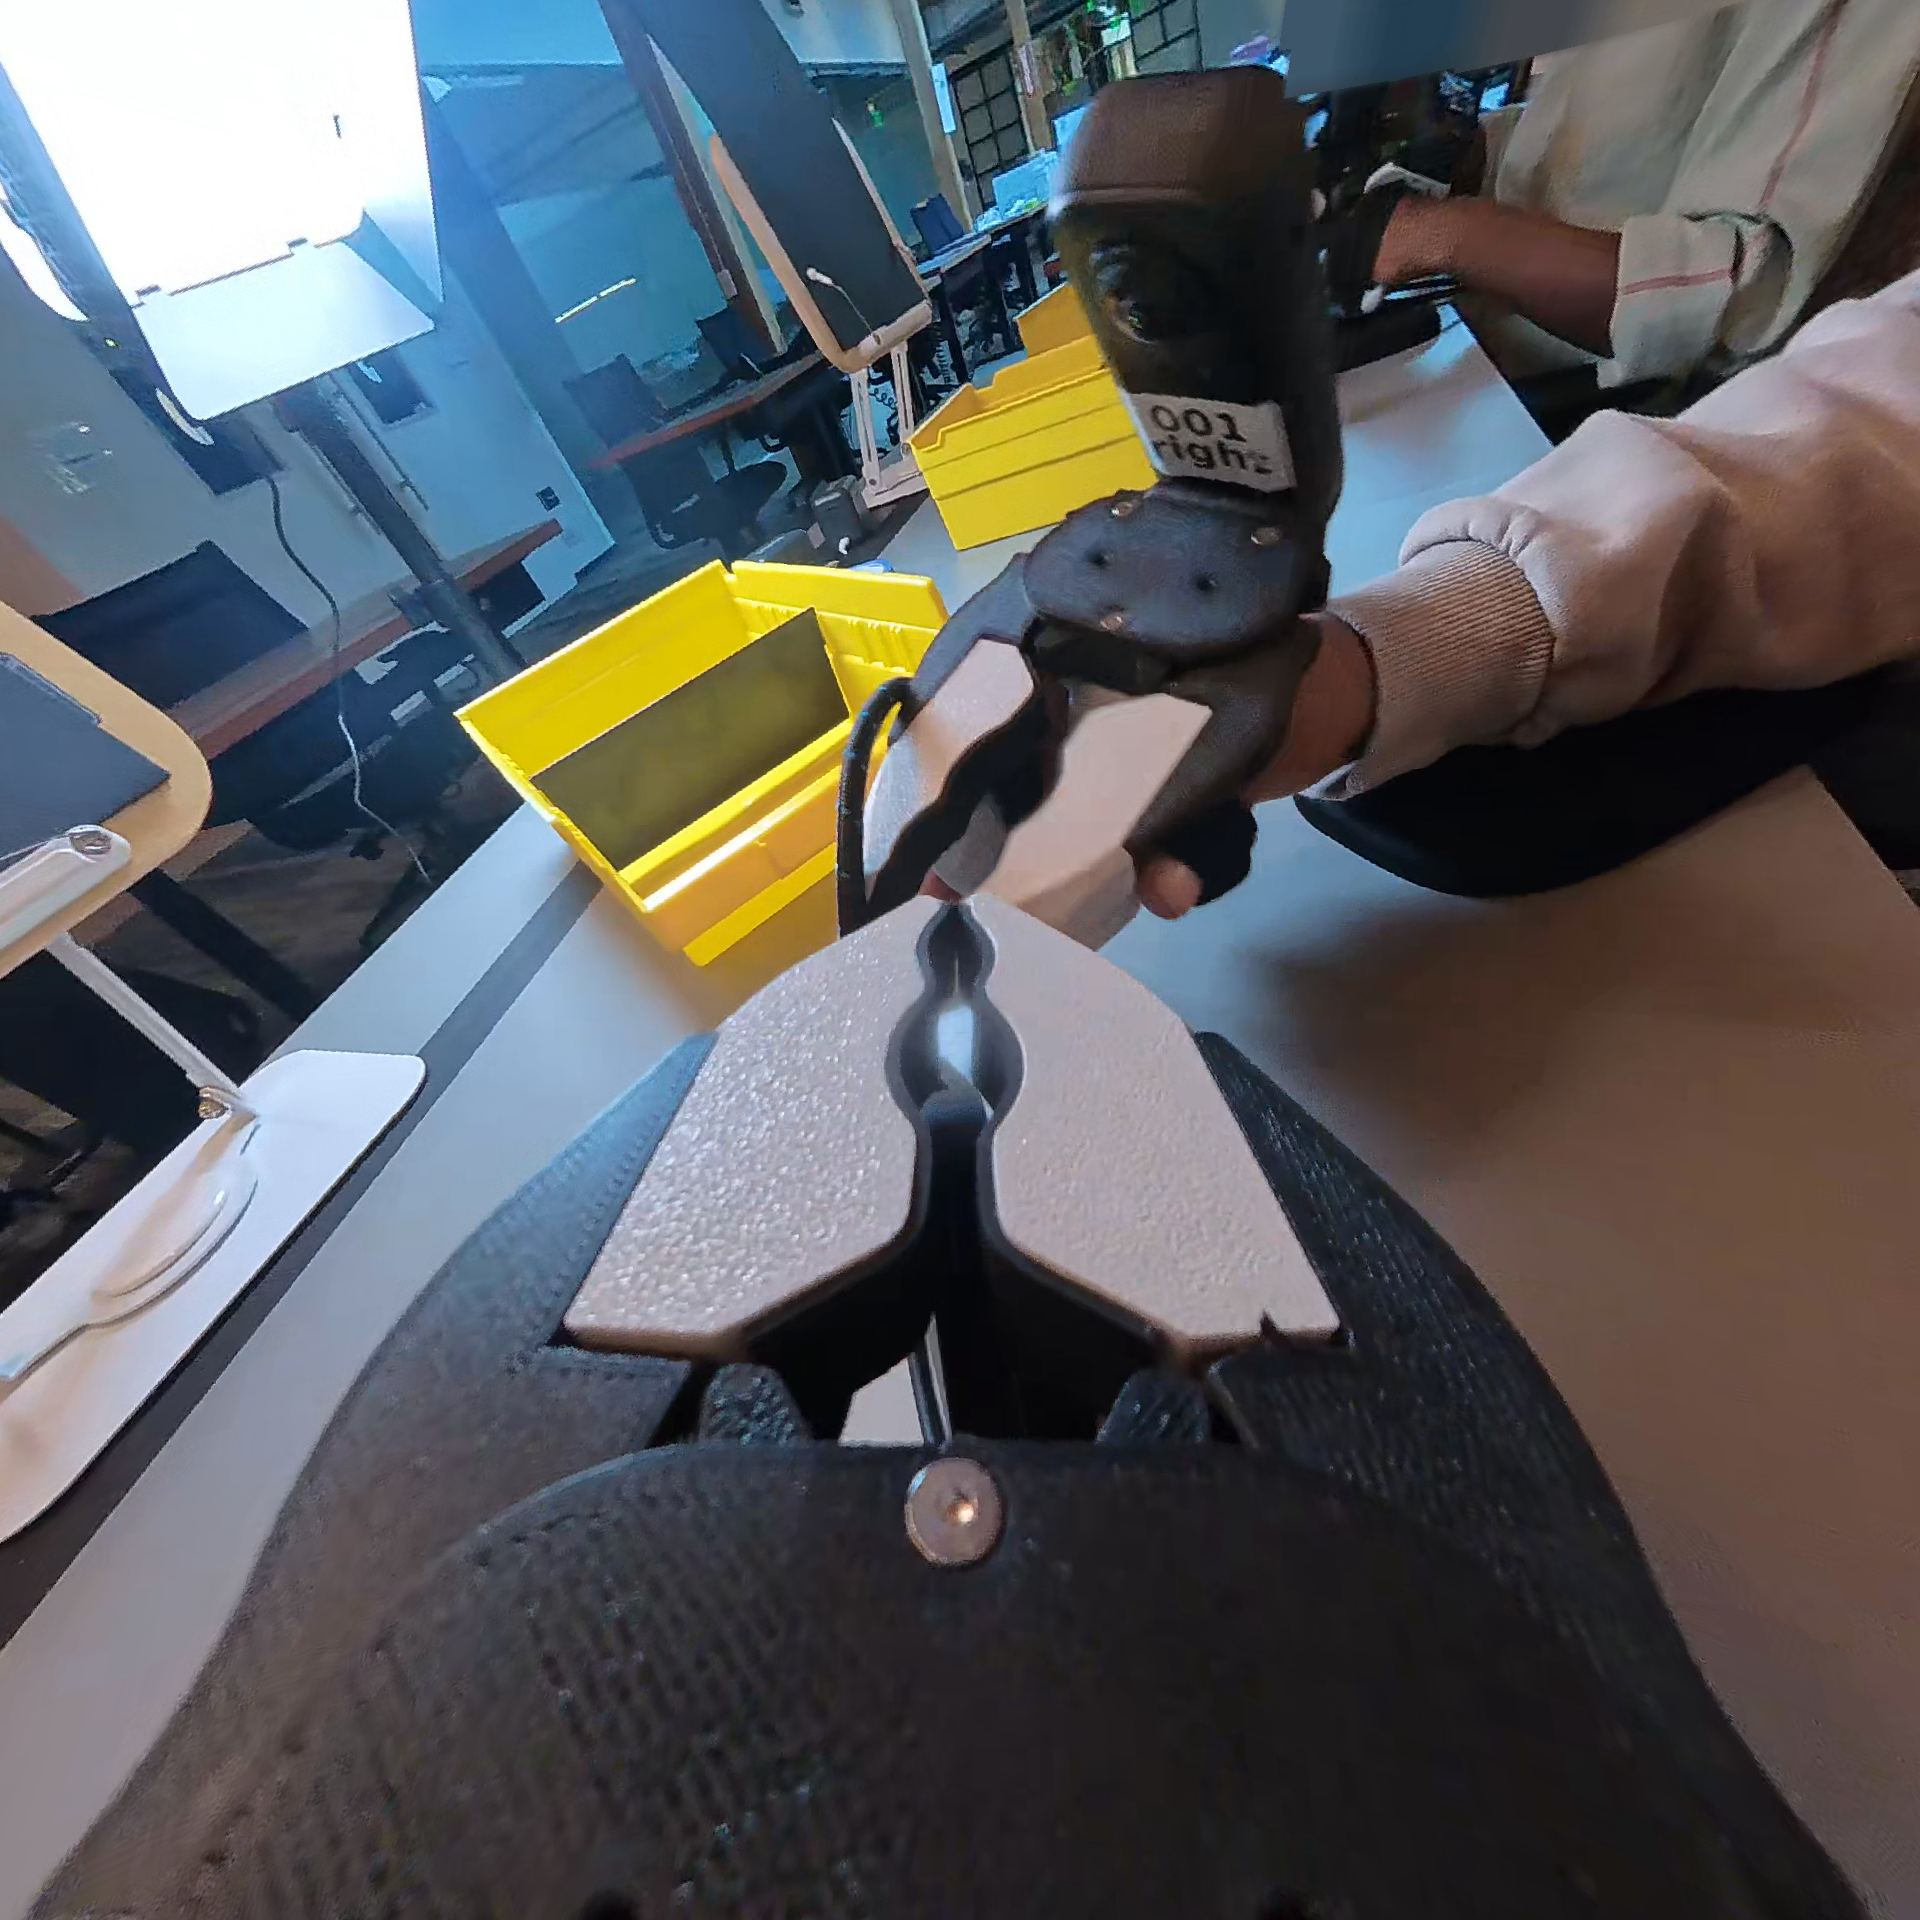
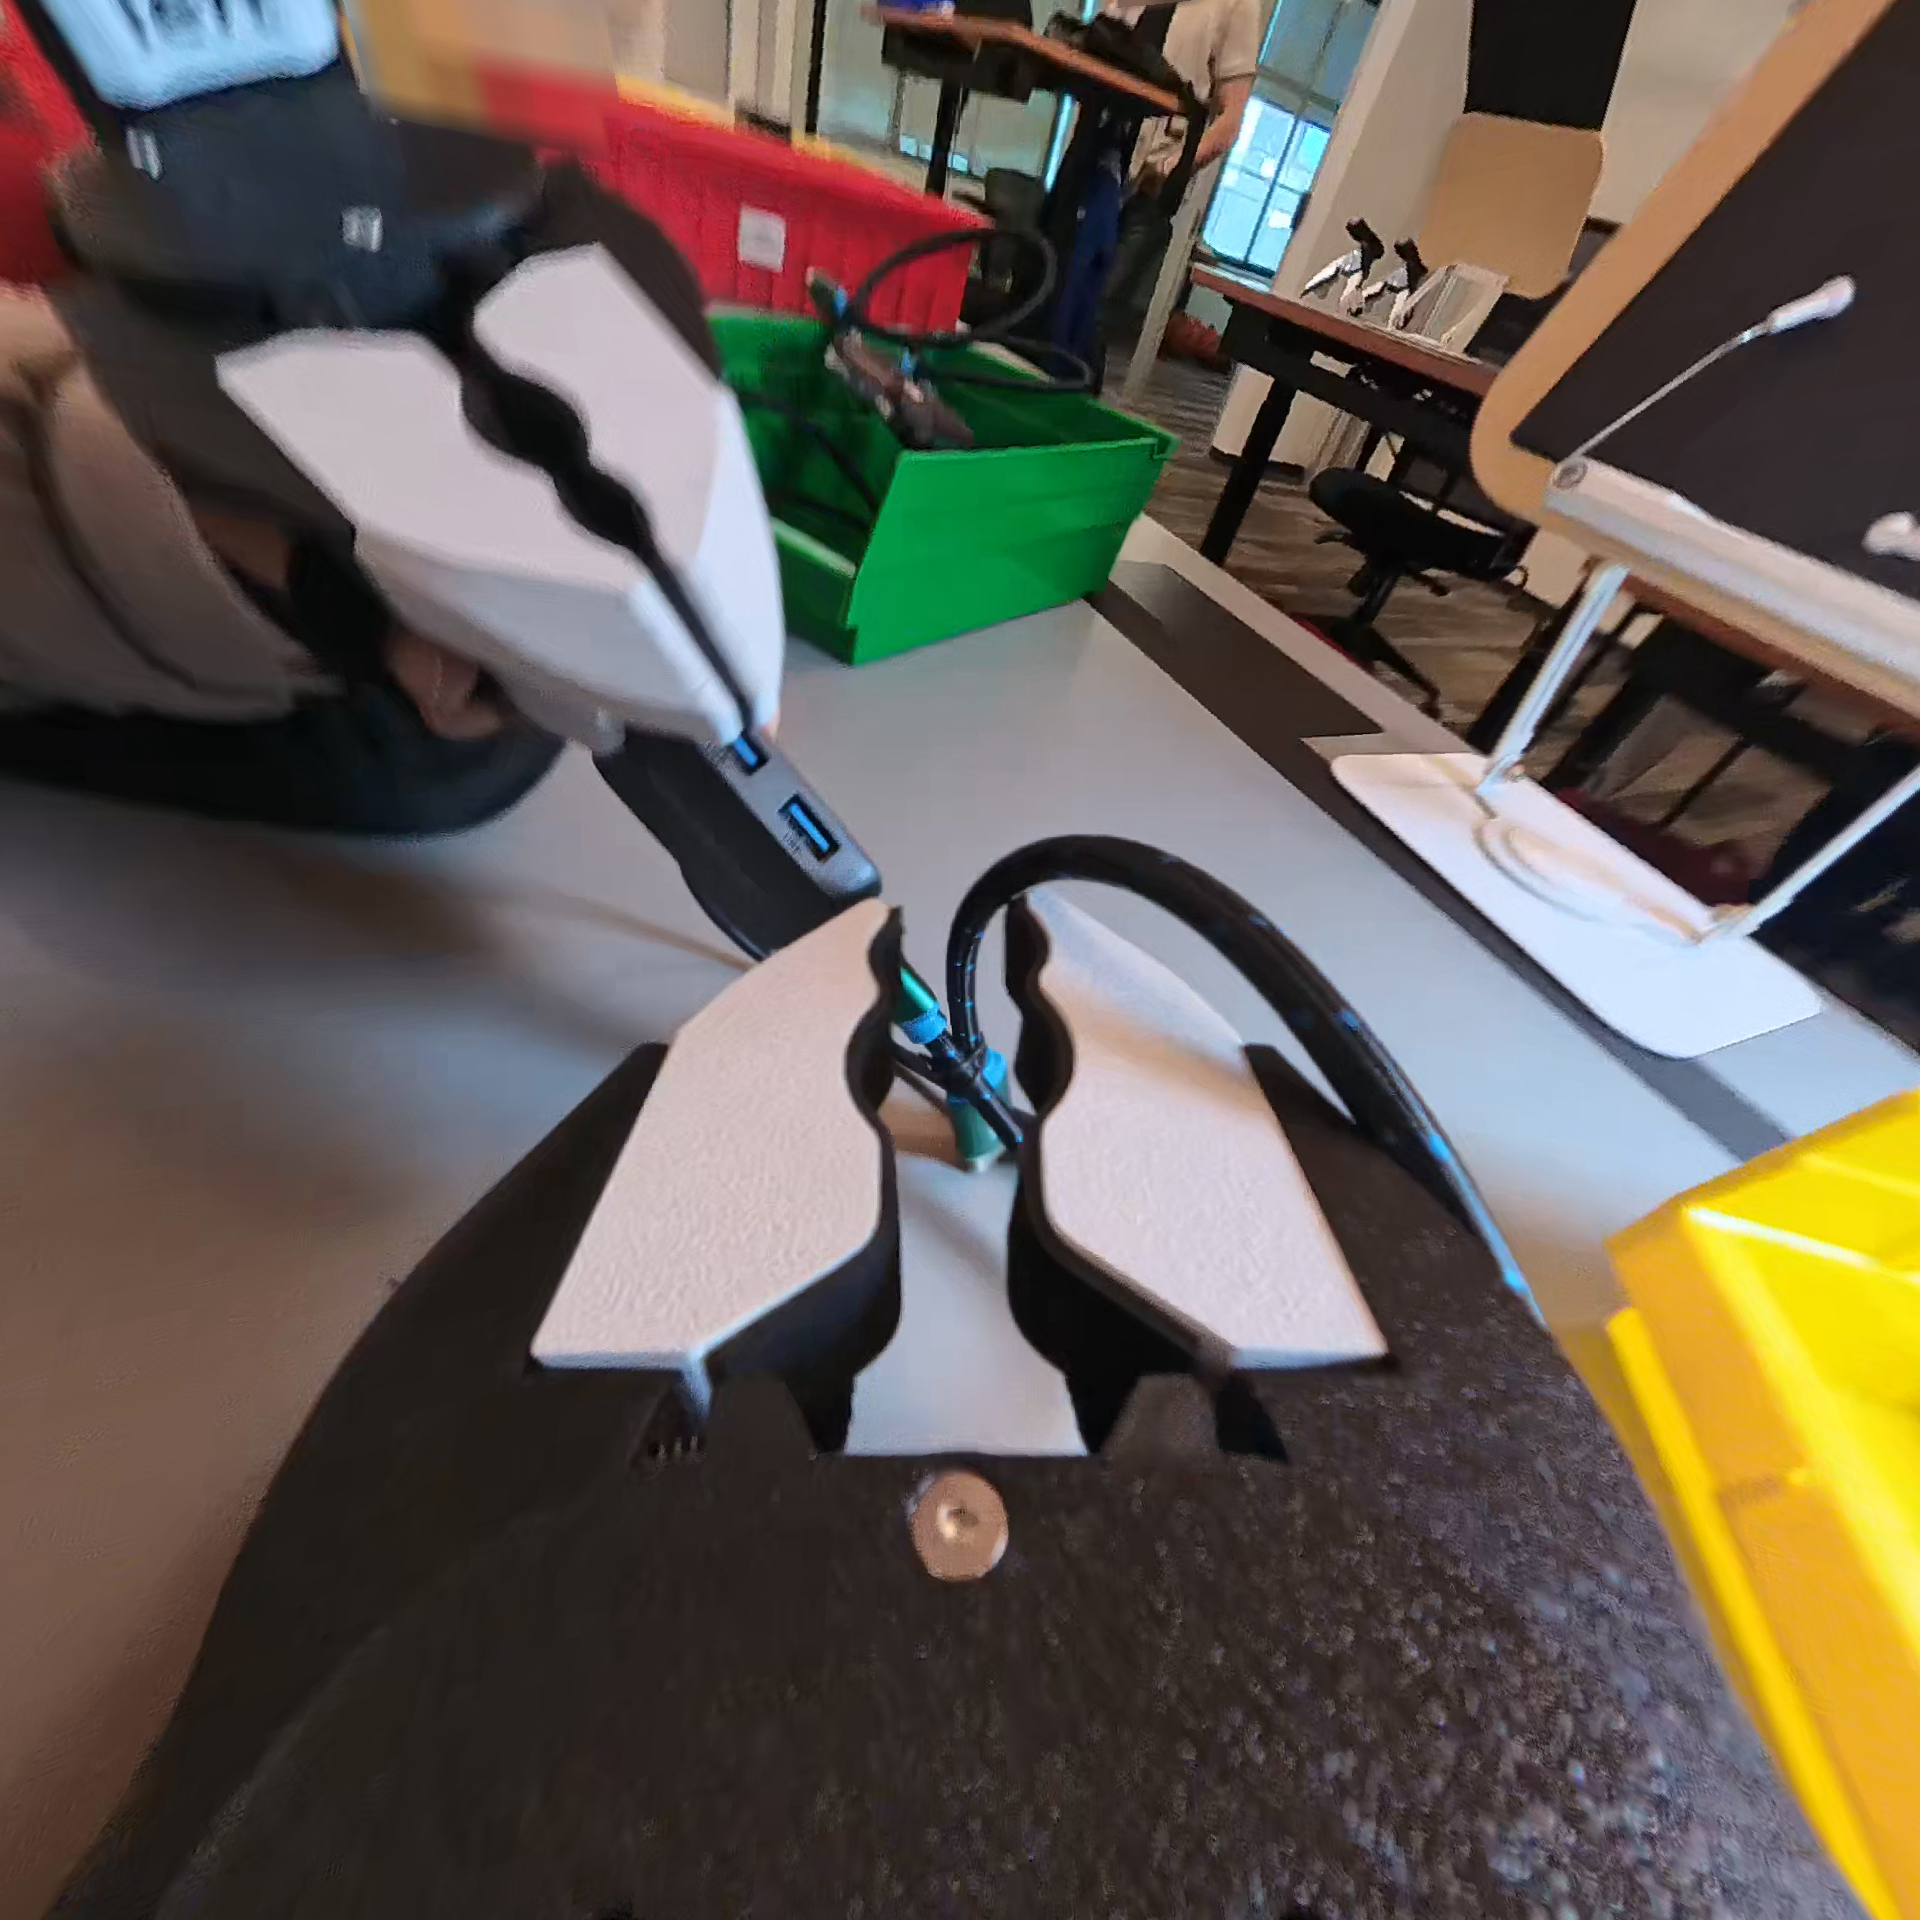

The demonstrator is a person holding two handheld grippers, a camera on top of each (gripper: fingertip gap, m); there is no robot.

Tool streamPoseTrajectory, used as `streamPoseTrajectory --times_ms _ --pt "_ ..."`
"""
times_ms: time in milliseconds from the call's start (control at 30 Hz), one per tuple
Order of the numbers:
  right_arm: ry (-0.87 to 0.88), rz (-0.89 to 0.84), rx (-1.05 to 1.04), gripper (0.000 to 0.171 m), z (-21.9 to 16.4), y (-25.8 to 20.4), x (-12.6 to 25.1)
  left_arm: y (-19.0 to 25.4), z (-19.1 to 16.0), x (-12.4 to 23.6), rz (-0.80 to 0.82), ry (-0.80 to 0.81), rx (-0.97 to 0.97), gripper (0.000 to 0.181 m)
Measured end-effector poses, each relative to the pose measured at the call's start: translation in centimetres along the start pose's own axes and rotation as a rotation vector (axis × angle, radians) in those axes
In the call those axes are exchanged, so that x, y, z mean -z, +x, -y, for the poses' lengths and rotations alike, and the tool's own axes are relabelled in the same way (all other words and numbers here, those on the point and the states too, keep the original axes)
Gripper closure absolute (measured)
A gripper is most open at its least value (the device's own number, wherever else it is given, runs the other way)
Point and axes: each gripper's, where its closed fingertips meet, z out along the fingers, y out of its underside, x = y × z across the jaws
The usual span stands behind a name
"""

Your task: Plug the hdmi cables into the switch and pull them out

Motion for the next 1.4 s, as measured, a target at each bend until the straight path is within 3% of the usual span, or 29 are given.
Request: streamPoseTrajectory --times_ms 33,167,267,333,400,467,533,667,733,867,967,1100,1267,1400 --pt "0.019 0.002 -0.058 0.167 0.2 0.3 0.1 0.2 -0.2 -0.1 -0.013 -0.006 -0.002 0.181" --pt "0.056 0.028 -0.209 0.171 0.5 1.1 0.5 0.5 -1.4 -0.3 -0.029 -0.048 -0.015 0.180" --pt "0.064 -0.021 -0.203 0.171 0.3 1.9 0.8 0.6 -2.9 -0.7 -0.040 -0.151 0.008 0.138" --pt "0.094 -0.027 -0.209 0.171 0.7 2.1 1.1 0.1 -4.5 -0.7 0.011 -0.247 -0.055 0.127" --pt "0.105 -0.032 -0.198 0.171 1.0 2.2 1.2 -0.3 -6.4 -0.5 0.061 -0.361 -0.186 0.134" --pt "0.112 -0.037 -0.171 0.171 1.2 2.0 1.3 -0.9 -7.1 -0.3 0.116 -0.411 -0.299 0.160" --pt "0.104 -0.036 -0.136 0.171 1.5 1.8 1.5 -1.6 -6.8 0.2 0.154 -0.428 -0.364 0.165" --pt "0.111 0.095 0.015 0.164 4.0 0.0 3.7 -3.0 -4.6 1.2 0.216 -0.325 -0.390 0.166" --pt "0.174 0.073 0.043 0.161 6.2 0.7 5.8 -3.3 -3.3 1.8 0.213 -0.241 -0.347 0.166" --pt "0.302 -0.025 0.016 0.155 9.2 3.7 10.4 -3.2 -1.5 2.8 0.137 -0.087 -0.250 0.167" --pt "0.336 0.001 -0.086 0.154 9.0 5.6 12.2 -1.7 -0.4 3.3 0.017 0.036 -0.231 0.166" --pt "0.147 0.046 -0.030 0.148 4.6 5.4 10.1 0.3 1.0 3.5 -0.086 0.139 -0.218 0.167" --pt "-0.074 0.354 0.237 0.132 1.8 -4.2 5.6 2.0 -0.3 2.4 -0.128 0.075 -0.302 0.166" --pt "-0.172 0.255 0.425 0.130 0.2 -5.3 2.7 2.8 -0.9 2.1 -0.150 0.055 -0.346 0.167"
